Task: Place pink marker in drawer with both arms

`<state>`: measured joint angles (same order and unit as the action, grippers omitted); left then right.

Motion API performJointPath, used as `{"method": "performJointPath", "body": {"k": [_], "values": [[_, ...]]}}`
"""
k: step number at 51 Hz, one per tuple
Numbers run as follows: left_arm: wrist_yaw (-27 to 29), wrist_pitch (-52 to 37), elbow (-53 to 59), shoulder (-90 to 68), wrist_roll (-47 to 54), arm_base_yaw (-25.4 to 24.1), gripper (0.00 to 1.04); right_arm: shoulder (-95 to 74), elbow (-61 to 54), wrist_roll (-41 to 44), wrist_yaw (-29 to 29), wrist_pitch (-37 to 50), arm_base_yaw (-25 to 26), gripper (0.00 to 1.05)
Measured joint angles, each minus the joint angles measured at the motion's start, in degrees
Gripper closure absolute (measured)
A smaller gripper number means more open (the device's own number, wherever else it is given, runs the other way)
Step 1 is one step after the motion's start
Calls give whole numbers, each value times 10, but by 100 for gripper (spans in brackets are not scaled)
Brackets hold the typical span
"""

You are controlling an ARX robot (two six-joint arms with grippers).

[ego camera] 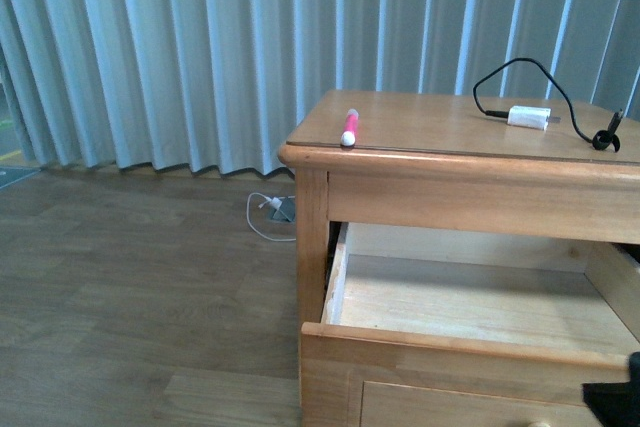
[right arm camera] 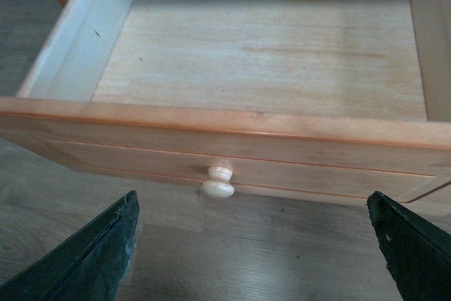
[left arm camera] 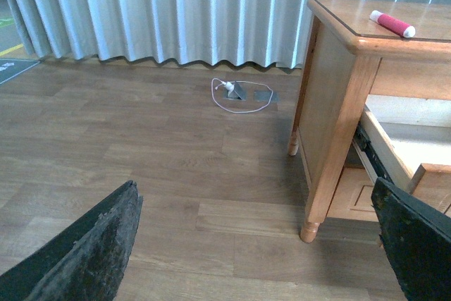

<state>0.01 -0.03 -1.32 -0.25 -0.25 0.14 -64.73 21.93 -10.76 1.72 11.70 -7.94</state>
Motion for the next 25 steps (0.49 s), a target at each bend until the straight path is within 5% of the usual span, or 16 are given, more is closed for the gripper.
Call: {"method": "performJointPath", "body": {"k": [25], "values": [[0, 0, 0, 0, 0, 0, 6, 308, -1, 49, 102, -242, 89, 8]]}}
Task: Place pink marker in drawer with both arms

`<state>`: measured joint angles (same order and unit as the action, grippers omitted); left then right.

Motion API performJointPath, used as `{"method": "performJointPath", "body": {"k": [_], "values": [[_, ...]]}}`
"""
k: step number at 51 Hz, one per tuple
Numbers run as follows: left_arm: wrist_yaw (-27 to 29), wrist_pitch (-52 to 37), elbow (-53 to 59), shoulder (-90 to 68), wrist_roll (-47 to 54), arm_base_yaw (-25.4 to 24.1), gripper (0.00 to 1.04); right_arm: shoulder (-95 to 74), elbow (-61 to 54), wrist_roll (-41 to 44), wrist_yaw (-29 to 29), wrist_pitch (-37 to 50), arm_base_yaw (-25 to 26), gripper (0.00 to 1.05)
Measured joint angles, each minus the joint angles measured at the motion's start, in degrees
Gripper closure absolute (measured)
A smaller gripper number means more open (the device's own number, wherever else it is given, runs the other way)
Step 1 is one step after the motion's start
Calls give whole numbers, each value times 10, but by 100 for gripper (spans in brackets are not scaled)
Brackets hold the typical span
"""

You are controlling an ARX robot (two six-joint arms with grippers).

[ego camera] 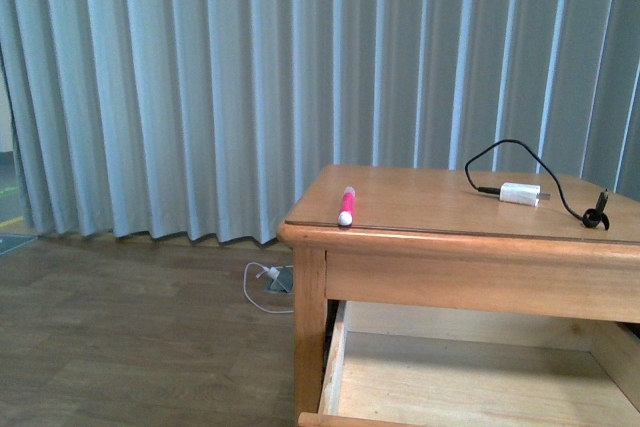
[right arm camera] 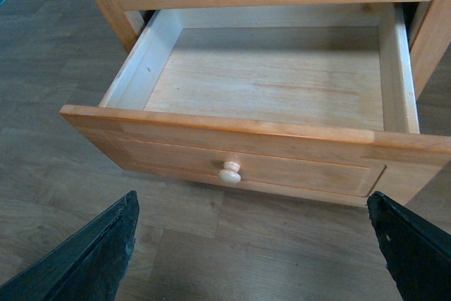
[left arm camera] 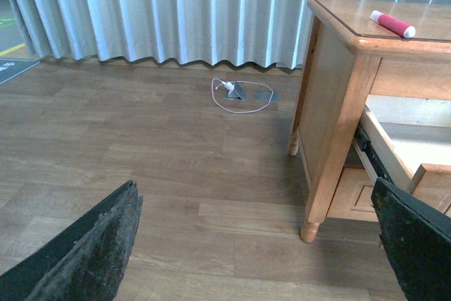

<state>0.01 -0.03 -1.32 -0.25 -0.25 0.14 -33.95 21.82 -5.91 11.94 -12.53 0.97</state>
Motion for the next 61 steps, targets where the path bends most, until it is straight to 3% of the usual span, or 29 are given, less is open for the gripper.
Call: {"method": "performJointPath", "body": {"k": [19, 25, 28, 34, 42, 47, 61], "values": [[9, 0, 0, -1, -2, 2, 6, 5, 0, 3, 2, -1, 3, 8], [241, -53, -11, -96, -52, 96, 6, 5, 0, 3, 2, -1, 3, 8], [269, -94, -31, -168, -62, 121, 6, 5, 0, 3, 2, -1, 3, 8], [204, -239, -144, -390, -46, 120, 6, 5, 0, 3, 2, -1, 3, 8], [127, -322, -313, -660, 1, 137, 6, 5, 0, 3, 2, -1, 3, 8], [111, -313, -430, -791, 23, 160, 6, 5, 0, 4, 2, -1, 3, 8], [77, -260, -641, -962, 63, 195, 6, 5, 0, 4, 2, -1, 3, 8]]}}
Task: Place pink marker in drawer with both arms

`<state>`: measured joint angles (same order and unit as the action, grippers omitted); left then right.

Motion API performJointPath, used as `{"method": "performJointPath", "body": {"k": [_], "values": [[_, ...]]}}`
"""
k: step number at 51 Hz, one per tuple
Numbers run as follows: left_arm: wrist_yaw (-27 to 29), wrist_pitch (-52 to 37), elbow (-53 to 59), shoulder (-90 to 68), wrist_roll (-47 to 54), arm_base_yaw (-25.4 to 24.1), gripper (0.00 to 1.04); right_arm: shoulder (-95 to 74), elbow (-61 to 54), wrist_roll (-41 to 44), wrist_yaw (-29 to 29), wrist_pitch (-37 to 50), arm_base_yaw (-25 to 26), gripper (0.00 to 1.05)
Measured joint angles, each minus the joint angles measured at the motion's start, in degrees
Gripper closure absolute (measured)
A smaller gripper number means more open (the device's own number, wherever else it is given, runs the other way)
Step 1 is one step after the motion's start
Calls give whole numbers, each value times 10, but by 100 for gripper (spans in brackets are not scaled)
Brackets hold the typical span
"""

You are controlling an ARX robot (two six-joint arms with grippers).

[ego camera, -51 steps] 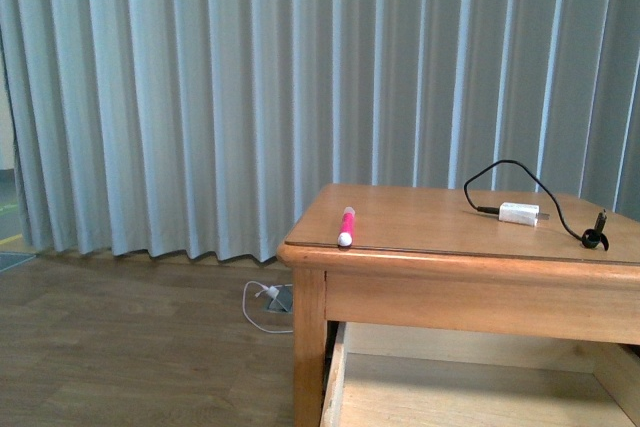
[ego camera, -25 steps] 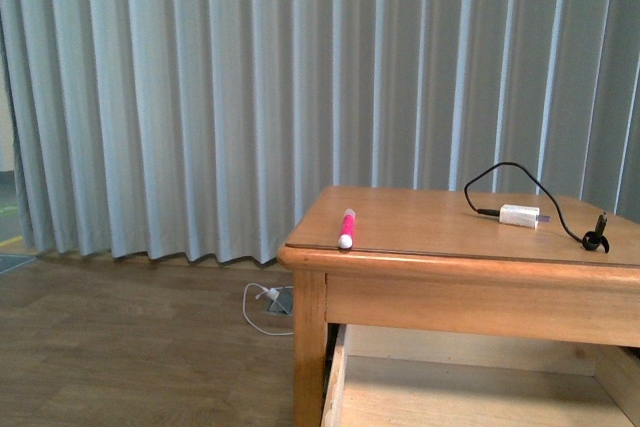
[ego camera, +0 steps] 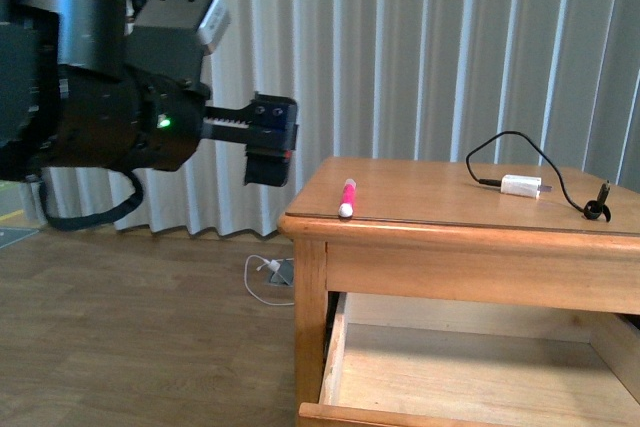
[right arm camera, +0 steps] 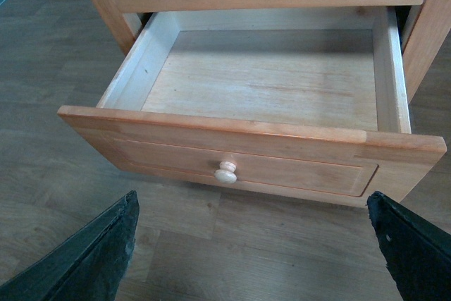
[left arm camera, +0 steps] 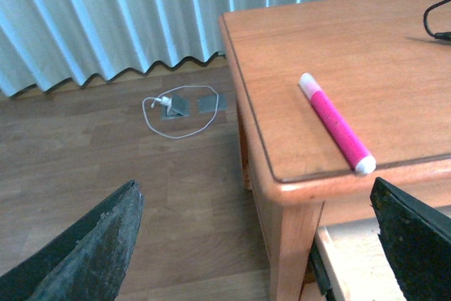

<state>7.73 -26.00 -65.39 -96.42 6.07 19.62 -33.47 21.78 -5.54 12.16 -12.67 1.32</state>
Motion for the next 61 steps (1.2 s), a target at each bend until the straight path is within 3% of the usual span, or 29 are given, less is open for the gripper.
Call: {"method": "performJointPath", "body": {"k": [26, 61], "values": [[-35, 89, -254, -219, 22, 33, 6, 0, 0, 0, 0, 0, 0, 8], [-59, 151, -363, -311, 2, 48, 6, 0, 0, 0, 0, 0, 0, 8]]}}
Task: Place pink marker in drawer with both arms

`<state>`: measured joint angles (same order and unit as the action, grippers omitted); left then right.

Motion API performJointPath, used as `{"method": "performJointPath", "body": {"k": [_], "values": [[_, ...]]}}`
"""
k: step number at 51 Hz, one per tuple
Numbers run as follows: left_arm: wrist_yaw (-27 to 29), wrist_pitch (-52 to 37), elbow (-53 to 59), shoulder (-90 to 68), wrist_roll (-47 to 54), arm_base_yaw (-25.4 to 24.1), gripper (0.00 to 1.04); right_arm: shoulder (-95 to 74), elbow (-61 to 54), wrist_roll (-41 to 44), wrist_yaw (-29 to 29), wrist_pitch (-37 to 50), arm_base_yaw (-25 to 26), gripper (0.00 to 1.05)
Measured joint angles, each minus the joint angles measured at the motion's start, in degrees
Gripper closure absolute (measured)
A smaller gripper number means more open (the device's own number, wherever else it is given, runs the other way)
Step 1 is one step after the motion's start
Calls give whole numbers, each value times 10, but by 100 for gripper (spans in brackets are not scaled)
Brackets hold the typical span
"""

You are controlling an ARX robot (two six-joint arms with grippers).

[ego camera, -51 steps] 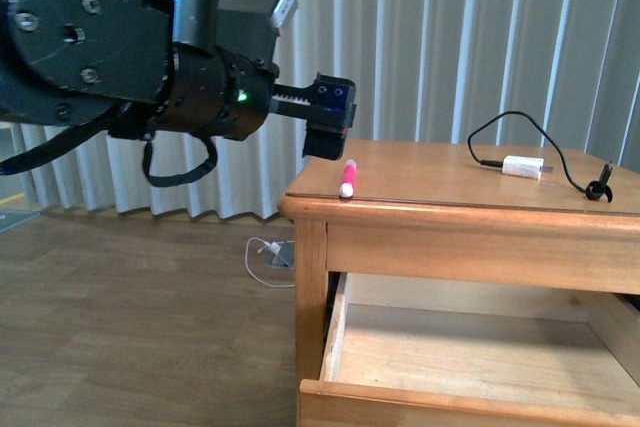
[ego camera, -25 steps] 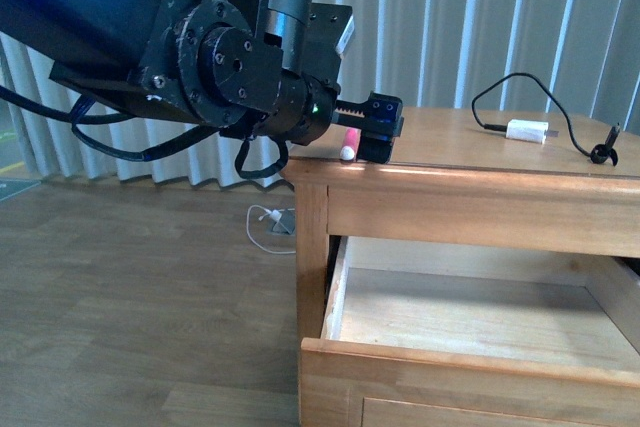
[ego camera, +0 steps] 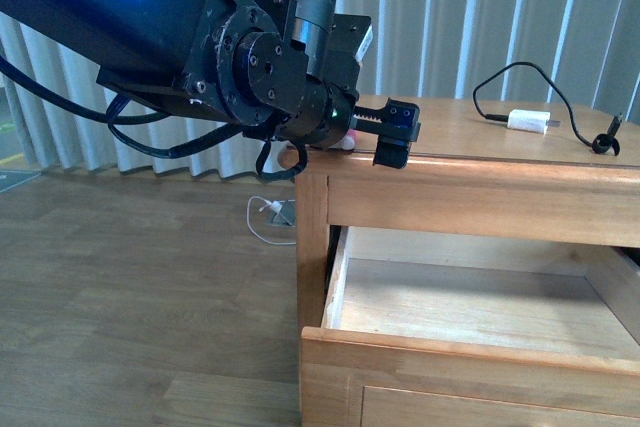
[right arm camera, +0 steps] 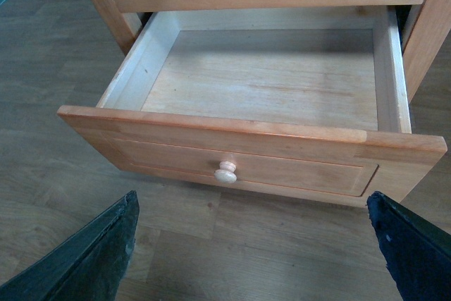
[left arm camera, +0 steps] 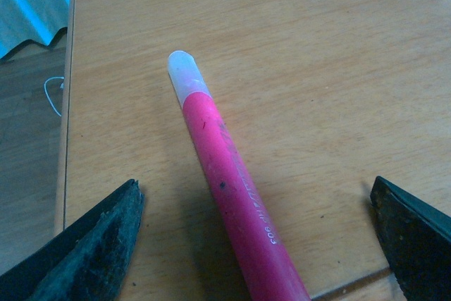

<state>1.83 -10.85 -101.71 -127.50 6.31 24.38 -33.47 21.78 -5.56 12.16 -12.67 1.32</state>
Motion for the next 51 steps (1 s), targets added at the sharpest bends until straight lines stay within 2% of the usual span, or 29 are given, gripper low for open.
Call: {"method": "performJointPath", "body": {"k": [13, 22, 36, 40, 51], "values": [[6, 25, -14, -4, 8, 0, 8, 0, 0, 0, 0, 0, 0, 8], [9, 29, -14, -4, 10, 5, 45, 0, 0, 0, 0, 0, 0, 8], [7, 11, 17, 12, 13, 1, 87, 0, 0, 0, 0, 0, 0, 8], [-3, -1, 37, 25, 17, -3, 90, 0, 0, 0, 0, 0, 0, 8], [-93, -35, 127, 93, 65, -16, 90, 0, 0, 0, 0, 0, 0, 8]]}}
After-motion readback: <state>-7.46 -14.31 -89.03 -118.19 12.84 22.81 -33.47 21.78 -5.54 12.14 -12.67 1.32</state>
